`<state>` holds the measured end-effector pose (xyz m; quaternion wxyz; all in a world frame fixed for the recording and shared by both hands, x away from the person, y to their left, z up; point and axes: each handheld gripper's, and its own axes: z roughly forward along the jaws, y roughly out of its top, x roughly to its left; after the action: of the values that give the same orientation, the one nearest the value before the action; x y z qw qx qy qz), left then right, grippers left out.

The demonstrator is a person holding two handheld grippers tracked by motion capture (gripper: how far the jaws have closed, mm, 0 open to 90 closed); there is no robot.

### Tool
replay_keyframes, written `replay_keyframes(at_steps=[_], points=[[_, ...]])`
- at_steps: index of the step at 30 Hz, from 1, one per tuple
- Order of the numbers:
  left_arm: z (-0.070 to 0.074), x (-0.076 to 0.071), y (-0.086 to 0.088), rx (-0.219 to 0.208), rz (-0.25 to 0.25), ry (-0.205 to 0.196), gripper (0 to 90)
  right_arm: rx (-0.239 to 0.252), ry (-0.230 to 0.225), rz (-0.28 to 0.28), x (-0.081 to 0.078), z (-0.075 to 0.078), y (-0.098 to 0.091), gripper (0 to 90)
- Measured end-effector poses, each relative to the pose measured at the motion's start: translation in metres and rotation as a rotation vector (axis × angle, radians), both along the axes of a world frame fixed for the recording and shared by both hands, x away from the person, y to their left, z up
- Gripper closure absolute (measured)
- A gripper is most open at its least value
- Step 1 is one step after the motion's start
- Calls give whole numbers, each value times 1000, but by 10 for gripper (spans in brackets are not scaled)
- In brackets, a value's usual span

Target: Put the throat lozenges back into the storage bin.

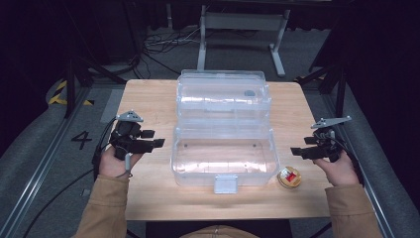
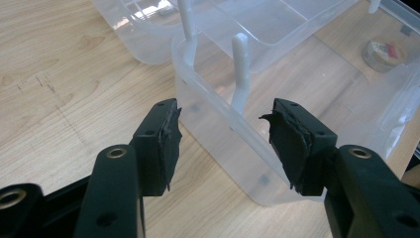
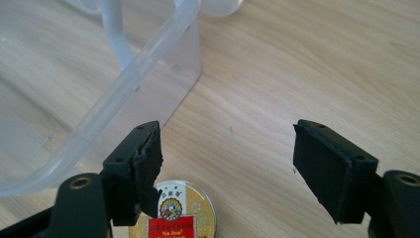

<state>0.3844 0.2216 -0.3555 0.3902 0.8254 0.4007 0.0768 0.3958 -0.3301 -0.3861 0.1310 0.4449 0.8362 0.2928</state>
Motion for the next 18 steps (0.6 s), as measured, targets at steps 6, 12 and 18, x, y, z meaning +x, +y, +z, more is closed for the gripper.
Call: replay_keyframes(at_steps=[6,12,18], points=[[-1,1,1,-1,2,7,456,-51,67,41,2,-16,12,269],[-2,1,1,1,-2,5,456,-113,132,75,2,-29,22,256],[-2,1,2,-3,3,10,456,-165,173,105,-1,-38,28,246]])
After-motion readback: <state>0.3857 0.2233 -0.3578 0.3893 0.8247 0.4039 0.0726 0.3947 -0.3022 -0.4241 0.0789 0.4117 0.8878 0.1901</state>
